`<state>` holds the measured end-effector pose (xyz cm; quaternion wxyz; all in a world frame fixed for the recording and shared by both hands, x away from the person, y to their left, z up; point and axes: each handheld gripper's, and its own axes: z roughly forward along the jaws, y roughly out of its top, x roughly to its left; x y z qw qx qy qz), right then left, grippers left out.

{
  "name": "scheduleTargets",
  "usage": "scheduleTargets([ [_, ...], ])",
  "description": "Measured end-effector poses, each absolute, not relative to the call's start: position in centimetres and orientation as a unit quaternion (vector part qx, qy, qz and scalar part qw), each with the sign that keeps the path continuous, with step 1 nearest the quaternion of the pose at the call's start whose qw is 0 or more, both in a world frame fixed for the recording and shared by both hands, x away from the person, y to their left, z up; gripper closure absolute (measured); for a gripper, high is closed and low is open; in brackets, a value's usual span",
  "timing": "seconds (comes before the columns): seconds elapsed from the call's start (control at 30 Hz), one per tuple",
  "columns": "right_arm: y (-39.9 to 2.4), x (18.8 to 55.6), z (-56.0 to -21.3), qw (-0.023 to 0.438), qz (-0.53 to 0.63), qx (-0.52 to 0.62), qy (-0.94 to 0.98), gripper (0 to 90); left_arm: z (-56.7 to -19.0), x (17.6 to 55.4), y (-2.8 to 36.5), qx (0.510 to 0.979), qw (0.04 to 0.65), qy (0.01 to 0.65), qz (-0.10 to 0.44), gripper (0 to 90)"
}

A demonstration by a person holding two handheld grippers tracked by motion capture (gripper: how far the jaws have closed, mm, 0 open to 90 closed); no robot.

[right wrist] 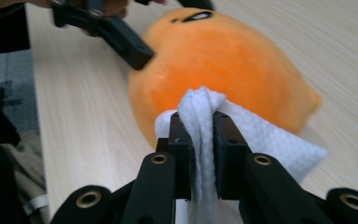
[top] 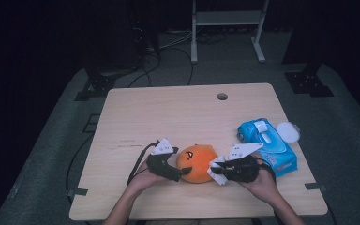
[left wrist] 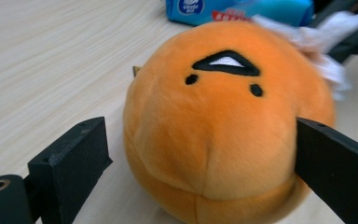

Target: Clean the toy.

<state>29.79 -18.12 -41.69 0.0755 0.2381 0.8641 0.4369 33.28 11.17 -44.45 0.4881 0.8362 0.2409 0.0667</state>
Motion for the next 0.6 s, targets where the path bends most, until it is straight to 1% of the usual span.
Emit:
scheduleTargets([
  [0.03, -18.5, 30.0, -41.7, 0.076, 0.437, 0.246, 0.862, 78.9, -44.4, 33.2, 11.1, 0.838, 0.491, 0.232, 0.057, 9.4],
  [0.07, -18.8, 30.2, -41.7, 0.077, 0.438, 0.255, 0.859, 78.8, -44.4, 33.0, 11.0, 0.839, 0.495, 0.22, 0.052, 16.6],
  [0.1, -18.9, 30.1, -41.7, 0.077, 0.438, 0.259, 0.858, 78.9, -44.4, 32.9, 10.8, 0.841, 0.494, 0.216, 0.056, 20.6],
  [0.17, -18.5, 29.8, -41.4, 0.072, 0.447, 0.253, 0.855, 78.8, -44.3, 32.6, 10.5, 0.843, 0.499, 0.191, 0.06, 26.0],
  [0.27, -16.8, 28.9, -40.7, 0.057, 0.467, 0.221, 0.855, 78.8, -44.1, 31.8, 9.7, 0.852, 0.497, 0.139, 0.081, 29.9],
  [0.33, -16.0, 28.6, -40.4, 0.068, 0.465, 0.209, 0.858, 78.8, -43.9, 31.4, 9.4, 0.859, 0.489, 0.119, 0.093, 30.1],
  [0.4, -16.2, 28.8, -40.4, 0.083, 0.458, 0.211, 0.86, 78.8, -43.8, 31.5, 9.5, 0.86, 0.485, 0.129, 0.095, 27.5],
  [0.47, -17.1, 29.4, -40.8, 0.1, 0.445, 0.226, 0.861, 78.8, -43.9, 32.0, 9.7, 0.852, 0.487, 0.169, 0.088, 18.2],
  [0.5, -17.8, 29.8, -41.1, 0.099, 0.441, 0.241, 0.859, 78.8, -44.0, 32.2, 9.7, 0.849, 0.487, 0.185, 0.083, 12.7],
  [0.53, -18.3, 30.0, -41.3, 0.095, 0.443, 0.248, 0.856, 78.8, -44.2, 32.4, 9.8, 0.846, 0.488, 0.202, 0.07, 9.5],
  [0.57, -18.7, 30.1, -41.4, 0.091, 0.444, 0.256, 0.854, 78.8, -44.3, 32.5, 9.8, 0.845, 0.489, 0.207, 0.06, 9.6],
  [0.6, -18.8, 30.1, -41.4, 0.093, 0.442, 0.257, 0.854, 78.8, -44.5, 32.5, 9.7, 0.847, 0.488, 0.204, 0.056, 11.9],
])
